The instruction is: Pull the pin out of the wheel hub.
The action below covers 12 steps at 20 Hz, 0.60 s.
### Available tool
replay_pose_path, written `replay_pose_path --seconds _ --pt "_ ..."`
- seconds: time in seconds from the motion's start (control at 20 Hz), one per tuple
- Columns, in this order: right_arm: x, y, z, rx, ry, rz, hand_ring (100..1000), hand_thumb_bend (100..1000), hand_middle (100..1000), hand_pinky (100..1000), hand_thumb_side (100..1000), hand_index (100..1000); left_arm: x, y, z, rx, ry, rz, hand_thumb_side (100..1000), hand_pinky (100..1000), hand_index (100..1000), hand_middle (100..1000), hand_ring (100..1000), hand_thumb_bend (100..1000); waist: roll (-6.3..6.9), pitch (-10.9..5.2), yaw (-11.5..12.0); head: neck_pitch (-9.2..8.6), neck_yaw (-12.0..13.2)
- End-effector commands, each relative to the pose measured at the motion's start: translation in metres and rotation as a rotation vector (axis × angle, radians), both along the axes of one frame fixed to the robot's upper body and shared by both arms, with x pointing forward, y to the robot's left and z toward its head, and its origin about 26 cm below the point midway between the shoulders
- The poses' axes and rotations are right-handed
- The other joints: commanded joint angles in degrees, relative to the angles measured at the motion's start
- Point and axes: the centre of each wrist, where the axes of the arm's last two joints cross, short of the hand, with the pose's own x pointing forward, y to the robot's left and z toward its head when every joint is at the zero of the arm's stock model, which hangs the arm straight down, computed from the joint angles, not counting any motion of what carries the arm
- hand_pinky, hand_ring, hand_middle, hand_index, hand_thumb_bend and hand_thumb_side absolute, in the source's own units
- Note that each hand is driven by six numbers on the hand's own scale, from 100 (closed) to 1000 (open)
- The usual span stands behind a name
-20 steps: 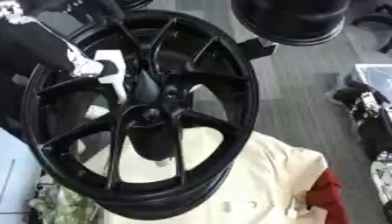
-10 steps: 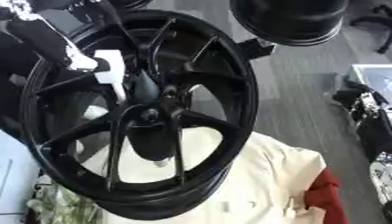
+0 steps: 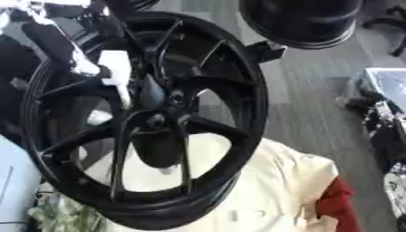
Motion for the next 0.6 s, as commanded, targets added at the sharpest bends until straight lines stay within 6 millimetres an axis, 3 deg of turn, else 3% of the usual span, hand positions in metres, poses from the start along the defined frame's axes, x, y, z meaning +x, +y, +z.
replay_pose_path --seconds 0.05,0.6 --pt "0.0012 -0.0016 0.0045 -0.015 -0.009 -0.001 760 100 653 972 675 797 0.0007 0.005 0.0184 0.028 -0.018 -0.009 100 865 784 755 814 440 -0.01 -0.84 -0.05 -0.58 0.15" --pt "0.0024 -0.001 0.0034 -0.01 -0.004 -0.002 759 100 653 972 681 797 0.0011 -0.0048 0.0155 0.02 0.024 -0.06 100 863 790 743 799 427 0.11 -0.68 -0.27 -0.55 0.43"
